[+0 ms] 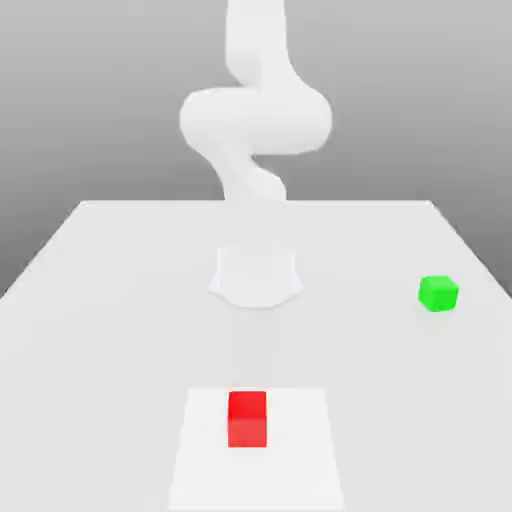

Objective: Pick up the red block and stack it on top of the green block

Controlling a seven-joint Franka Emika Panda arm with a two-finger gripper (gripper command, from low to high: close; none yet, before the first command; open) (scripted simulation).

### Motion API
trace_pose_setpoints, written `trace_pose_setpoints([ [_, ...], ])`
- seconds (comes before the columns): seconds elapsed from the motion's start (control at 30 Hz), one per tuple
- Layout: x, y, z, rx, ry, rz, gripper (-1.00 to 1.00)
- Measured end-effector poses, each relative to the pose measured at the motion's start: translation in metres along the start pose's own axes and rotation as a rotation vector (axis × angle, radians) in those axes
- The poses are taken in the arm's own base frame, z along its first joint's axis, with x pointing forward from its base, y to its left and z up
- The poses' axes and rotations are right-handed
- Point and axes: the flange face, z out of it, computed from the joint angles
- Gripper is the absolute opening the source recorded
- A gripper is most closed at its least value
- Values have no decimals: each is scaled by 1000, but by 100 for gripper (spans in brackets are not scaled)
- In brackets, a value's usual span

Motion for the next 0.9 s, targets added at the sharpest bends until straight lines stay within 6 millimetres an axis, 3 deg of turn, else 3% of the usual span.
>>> trace_pose_setpoints([
  [0.2, -35, 40, 149, -169, -152, -8, 0],
  [0.4, -94, 106, 259, -321, -303, -13, 0],
  [0.53, -145, 160, 312, -418, -408, -14, 0],
  [0.63, -185, 202, 340, -485, -485, -13, 0],
  [0.83, -221, 238, 385, -505, -508, -13, 0],
  [0.87, -225, 242, 391, -506, -508, -13, -100],
  [0.9, -225, 242, 391, -506, -508, -13, -100],
])
